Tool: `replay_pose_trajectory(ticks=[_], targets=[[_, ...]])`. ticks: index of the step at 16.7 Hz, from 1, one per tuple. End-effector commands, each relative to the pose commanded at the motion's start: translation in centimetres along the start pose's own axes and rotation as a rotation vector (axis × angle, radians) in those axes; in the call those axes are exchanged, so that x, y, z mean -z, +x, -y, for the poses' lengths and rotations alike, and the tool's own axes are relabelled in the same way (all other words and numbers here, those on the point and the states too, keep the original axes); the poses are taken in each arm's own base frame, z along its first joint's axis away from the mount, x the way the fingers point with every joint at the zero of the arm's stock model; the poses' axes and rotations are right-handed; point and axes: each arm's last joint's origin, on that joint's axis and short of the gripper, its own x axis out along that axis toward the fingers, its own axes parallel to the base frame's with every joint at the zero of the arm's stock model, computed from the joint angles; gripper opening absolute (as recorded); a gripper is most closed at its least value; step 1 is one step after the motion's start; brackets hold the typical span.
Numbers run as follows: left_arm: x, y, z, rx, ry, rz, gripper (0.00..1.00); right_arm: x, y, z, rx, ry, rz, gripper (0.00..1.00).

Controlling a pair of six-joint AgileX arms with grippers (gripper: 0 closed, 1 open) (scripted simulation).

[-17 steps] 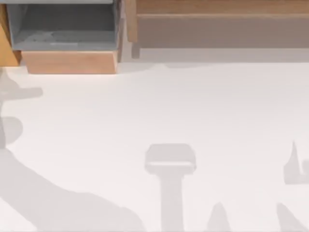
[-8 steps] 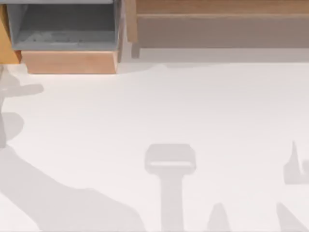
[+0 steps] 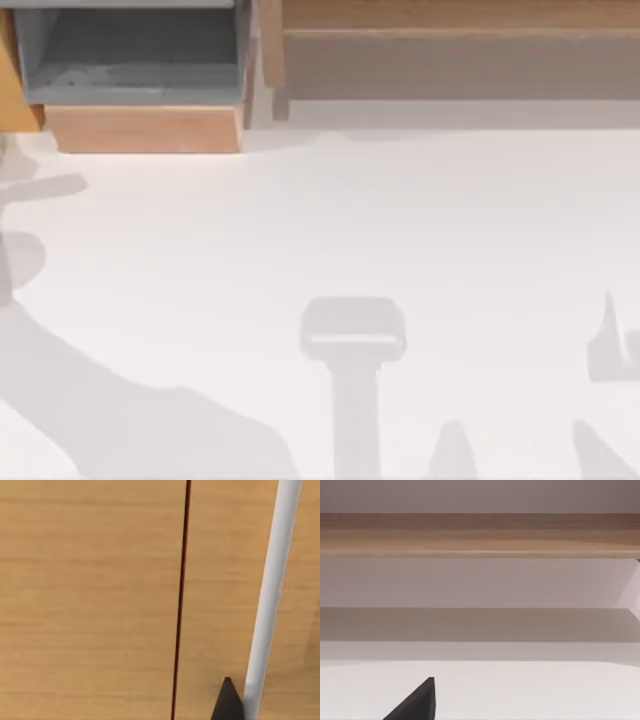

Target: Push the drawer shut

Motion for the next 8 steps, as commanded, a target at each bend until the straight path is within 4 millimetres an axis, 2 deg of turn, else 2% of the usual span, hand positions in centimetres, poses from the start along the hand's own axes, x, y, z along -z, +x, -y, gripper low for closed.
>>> replay_pose_trajectory(ticks=[2, 8], targets=[[0.00, 0.00, 0.00, 0.000, 0.000, 0.000, 0.98, 0.00, 0.00, 0.00, 0.000, 0.000, 0.000, 1.00], [0.00, 0.00, 0.00, 0.000, 0.000, 0.000, 1.00, 0.00, 0.00, 0.00, 0.000, 0.000, 0.000, 1.00]])
